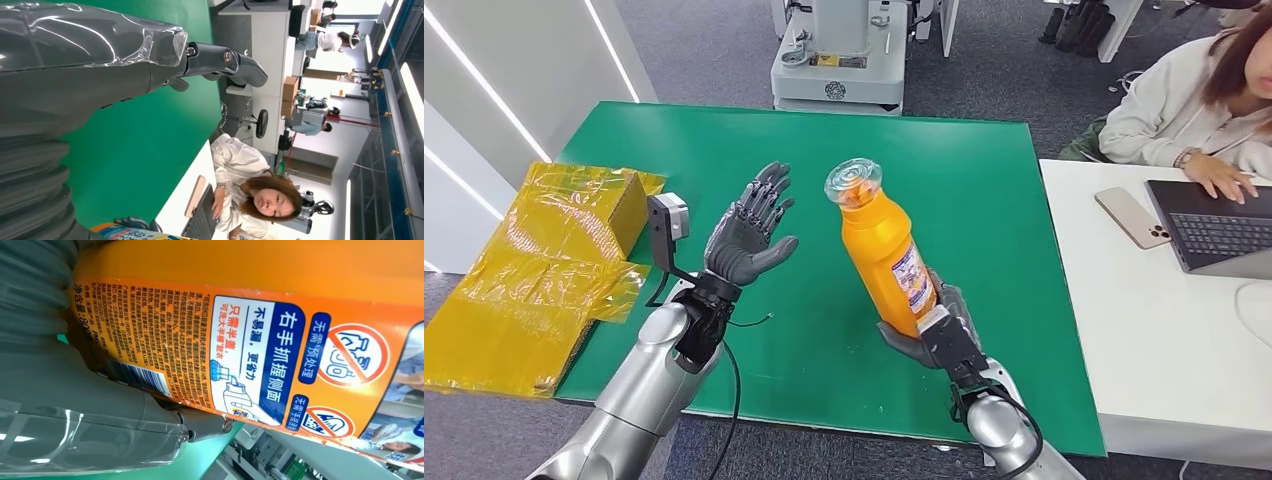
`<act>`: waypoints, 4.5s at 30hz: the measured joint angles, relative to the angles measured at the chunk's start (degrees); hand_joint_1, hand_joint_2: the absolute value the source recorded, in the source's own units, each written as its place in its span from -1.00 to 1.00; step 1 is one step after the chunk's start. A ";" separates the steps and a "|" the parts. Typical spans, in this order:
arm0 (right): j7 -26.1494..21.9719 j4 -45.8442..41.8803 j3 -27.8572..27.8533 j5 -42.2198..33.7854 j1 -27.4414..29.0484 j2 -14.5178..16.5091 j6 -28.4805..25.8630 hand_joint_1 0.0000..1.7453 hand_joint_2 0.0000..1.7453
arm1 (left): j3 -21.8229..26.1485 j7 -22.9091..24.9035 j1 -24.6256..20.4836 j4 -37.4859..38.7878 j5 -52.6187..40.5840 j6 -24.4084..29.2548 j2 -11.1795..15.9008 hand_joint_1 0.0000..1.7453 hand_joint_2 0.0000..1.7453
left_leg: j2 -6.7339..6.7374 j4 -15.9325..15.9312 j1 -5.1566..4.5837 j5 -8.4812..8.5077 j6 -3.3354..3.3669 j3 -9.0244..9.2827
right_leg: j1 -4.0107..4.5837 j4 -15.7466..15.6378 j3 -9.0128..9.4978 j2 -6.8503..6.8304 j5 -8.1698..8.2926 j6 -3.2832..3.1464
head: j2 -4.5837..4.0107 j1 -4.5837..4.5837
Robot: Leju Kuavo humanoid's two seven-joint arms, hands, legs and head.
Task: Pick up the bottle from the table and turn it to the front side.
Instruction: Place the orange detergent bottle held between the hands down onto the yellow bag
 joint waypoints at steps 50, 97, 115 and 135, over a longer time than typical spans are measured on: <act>4.03 22.35 0.61 7.98 -15.52 12.37 3.52 1.00 1.00 | -7.21 3.34 -8.90 1.92 0.58 -0.62 -3.14 -1.00 1.00 | 0.01 0.02 0.01 0.03 -0.03 -0.04 | 0.01 0.05 -0.07 0.02 0.02 -0.02 | 0.01 -0.01; 2.07 28.93 -0.98 6.29 -16.25 13.66 5.05 -1.00 1.00 | -8.98 -4.11 -12.56 10.68 -30.82 15.19 -2.38 1.00 1.00 | 0.04 0.02 0.01 0.03 -0.03 -0.06 | 0.01 0.04 -0.12 0.06 0.03 -0.02 | 0.00 -0.01; -2.27 2.43 -5.89 0.65 -0.91 3.06 4.04 -1.00 1.00 | -8.67 6.12 -12.89 18.11 -96.60 45.87 7.74 1.00 1.00 | 0.06 0.00 0.01 0.02 -0.03 -0.07 | 0.01 0.04 -0.15 0.07 0.02 -0.02 | 0.00 0.00; -2.84 -13.05 -5.60 4.13 7.60 0.26 1.17 -1.00 1.00 | -23.91 25.40 -17.55 18.85 -112.65 44.78 16.15 1.00 1.00 | 0.07 0.00 0.01 0.02 -0.03 -0.09 | 0.01 0.04 -0.16 0.08 0.02 -0.02 | 0.00 0.01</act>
